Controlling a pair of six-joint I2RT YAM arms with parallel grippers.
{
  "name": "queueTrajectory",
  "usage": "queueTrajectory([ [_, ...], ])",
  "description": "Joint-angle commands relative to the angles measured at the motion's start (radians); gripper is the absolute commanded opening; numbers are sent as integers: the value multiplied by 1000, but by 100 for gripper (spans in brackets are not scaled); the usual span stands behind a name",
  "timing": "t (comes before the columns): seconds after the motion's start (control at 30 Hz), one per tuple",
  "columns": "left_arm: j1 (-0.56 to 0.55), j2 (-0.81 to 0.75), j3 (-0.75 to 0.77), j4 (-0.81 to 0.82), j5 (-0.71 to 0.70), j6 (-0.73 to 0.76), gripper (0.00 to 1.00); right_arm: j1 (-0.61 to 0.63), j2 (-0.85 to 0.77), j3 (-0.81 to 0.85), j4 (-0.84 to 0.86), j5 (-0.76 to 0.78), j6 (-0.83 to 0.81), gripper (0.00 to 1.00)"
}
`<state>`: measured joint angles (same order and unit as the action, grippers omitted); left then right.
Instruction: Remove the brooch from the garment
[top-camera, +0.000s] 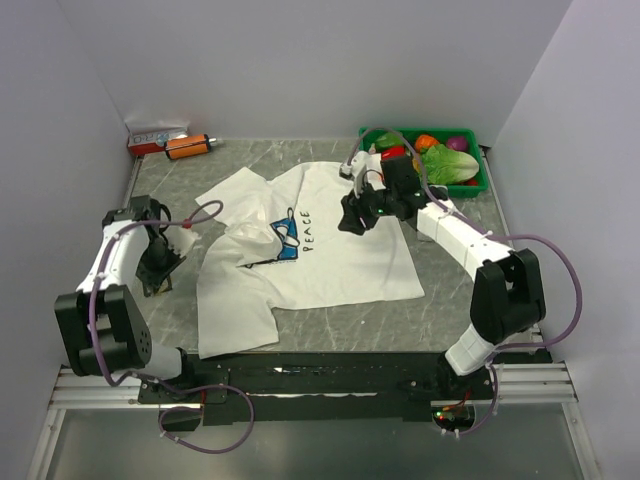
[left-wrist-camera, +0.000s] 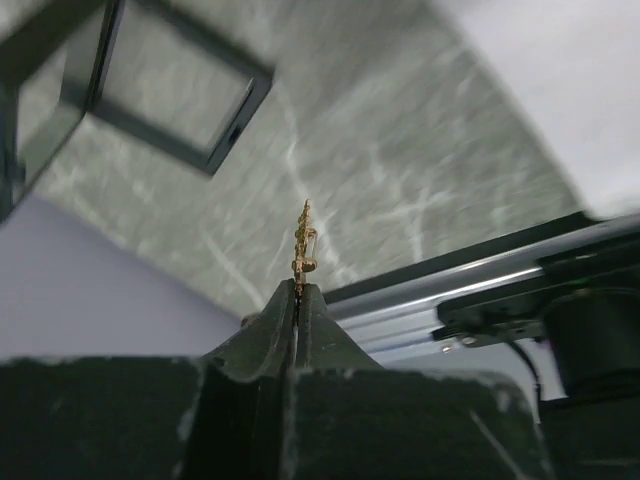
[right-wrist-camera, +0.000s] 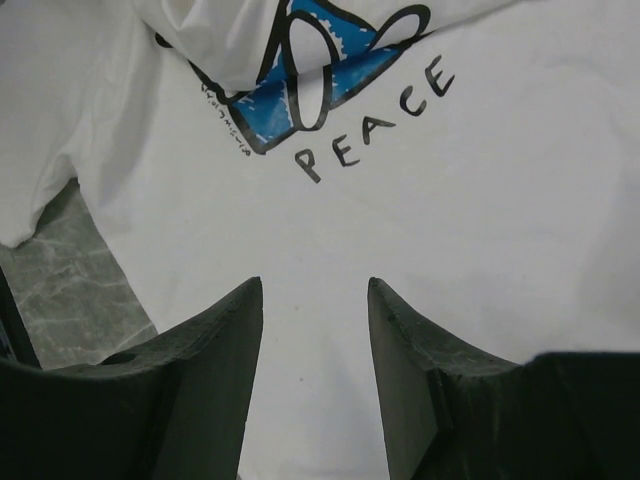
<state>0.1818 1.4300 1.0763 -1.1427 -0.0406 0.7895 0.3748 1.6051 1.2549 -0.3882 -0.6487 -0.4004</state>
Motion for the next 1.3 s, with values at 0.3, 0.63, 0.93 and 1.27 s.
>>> queueTrajectory([
  [0.3, 47, -120, -137, 282, -353, -71, 1, 56, 55, 110, -93, -43, 14, 53],
  [0.63, 47, -49, -136, 468, -306, -161, 1, 72, 111, 184, -141, -35, 21, 53],
  [0.93, 47, 44, -128, 475, -288, -154, 1, 73, 116, 172, -149, -17, 3, 54],
  [1.27, 44, 81, -110, 486, -237, -147, 1, 75, 136, 176, -144, -9, 6, 54],
])
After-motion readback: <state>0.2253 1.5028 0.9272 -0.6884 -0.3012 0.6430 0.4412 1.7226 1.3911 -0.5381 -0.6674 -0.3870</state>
